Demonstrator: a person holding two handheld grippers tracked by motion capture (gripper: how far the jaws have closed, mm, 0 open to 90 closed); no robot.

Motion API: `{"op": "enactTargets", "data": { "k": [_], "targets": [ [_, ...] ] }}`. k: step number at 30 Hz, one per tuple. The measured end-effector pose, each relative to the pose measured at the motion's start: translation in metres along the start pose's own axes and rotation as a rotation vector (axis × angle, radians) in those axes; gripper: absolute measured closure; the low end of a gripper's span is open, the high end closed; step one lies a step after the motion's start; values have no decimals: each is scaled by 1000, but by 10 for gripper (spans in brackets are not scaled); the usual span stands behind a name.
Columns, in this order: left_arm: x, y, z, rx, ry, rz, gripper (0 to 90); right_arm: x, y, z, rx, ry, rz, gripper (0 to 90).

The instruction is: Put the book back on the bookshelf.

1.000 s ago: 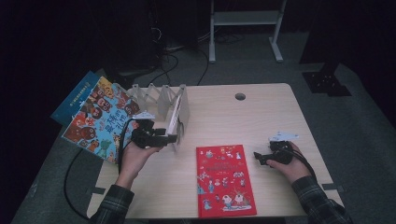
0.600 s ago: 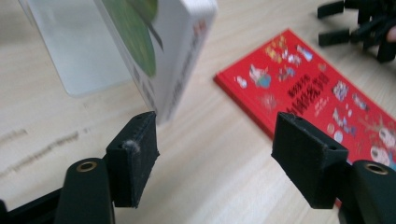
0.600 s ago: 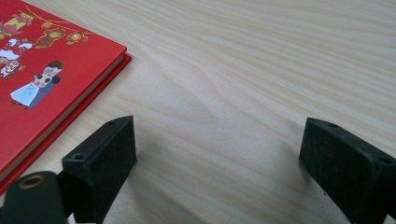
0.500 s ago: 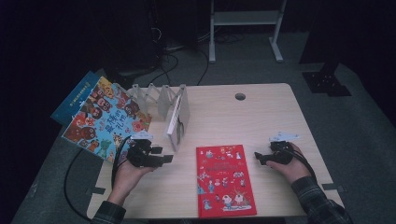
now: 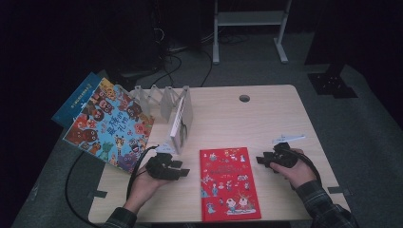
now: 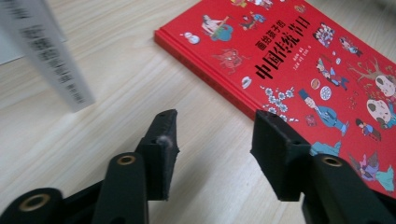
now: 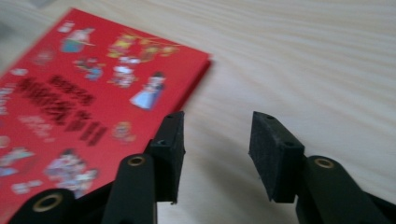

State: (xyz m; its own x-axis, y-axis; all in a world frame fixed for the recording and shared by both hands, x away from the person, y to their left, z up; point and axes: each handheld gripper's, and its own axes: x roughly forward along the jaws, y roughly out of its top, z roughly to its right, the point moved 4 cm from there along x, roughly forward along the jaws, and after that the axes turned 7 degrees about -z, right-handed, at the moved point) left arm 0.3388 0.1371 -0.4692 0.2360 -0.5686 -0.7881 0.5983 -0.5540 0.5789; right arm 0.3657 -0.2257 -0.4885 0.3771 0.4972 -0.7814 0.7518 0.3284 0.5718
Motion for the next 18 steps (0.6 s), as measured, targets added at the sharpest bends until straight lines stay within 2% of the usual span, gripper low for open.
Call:
{"op": "enactTargets", "data": {
  "k": [5,9,13,18],
  "targets": [
    [14,3,13,36,-22,-45,520,1,1,-14,38,101,-60,621],
    [22,5,20,54,-45,-64,520,5,2,-21,94,171,-113,642],
    [31,5,26,64,-64,-92,520,11,2,-27,109,192,-154,648],
    [38,7,31,62,-88,-110,520,15,2,-27,118,194,-176,654]
  ]
}}
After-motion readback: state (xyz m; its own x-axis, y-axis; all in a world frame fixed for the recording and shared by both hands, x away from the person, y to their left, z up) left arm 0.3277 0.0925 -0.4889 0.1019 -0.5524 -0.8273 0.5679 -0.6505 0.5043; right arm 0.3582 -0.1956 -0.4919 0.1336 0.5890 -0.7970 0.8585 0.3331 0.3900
